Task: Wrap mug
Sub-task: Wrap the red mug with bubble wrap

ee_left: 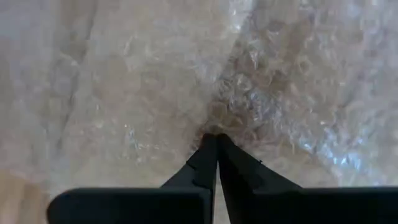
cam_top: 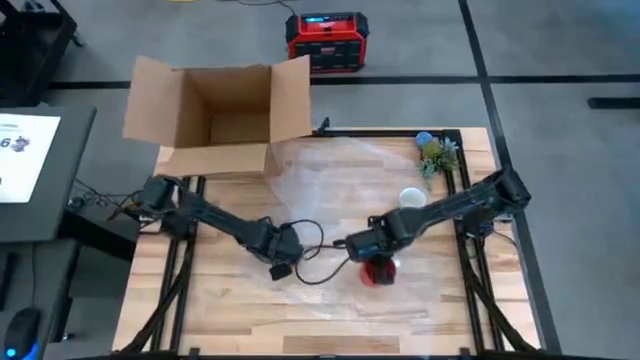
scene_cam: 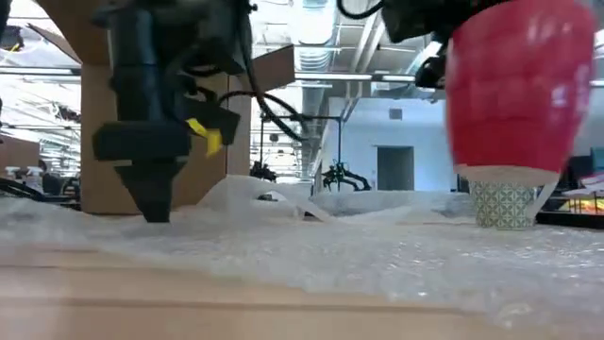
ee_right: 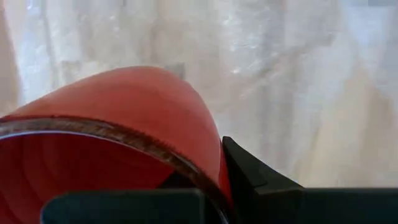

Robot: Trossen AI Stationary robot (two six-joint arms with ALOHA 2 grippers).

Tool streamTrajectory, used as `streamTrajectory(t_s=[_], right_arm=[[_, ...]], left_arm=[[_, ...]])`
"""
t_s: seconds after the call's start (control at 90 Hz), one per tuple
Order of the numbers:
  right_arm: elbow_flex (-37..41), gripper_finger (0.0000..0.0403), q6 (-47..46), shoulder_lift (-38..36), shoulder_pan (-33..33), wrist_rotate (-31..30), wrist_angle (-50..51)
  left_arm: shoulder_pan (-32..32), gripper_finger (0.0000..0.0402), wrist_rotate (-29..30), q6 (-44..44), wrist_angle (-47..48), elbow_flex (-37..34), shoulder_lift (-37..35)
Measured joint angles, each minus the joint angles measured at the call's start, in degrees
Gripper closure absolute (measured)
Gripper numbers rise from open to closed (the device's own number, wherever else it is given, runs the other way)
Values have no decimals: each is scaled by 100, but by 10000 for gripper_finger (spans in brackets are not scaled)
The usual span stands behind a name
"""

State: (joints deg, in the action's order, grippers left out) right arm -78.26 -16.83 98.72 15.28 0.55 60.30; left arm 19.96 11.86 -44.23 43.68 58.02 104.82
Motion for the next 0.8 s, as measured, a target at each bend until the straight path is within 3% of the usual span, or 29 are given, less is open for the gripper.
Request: streamTrajectory(t_s=[0.156, 0.522, 0.8], right_arm=[[-61, 395, -234, 0, -371, -724, 64], [-61, 395, 808, 0, -1331, -610, -1556], [546, 395, 1130, 0, -2111, 773, -2869]], left_arm=[[505, 401, -133, -811, 51, -31, -226], [1139, 401, 176, -1677, 14, -246, -630], [1174, 401, 519, -1842, 6, -328, -639]])
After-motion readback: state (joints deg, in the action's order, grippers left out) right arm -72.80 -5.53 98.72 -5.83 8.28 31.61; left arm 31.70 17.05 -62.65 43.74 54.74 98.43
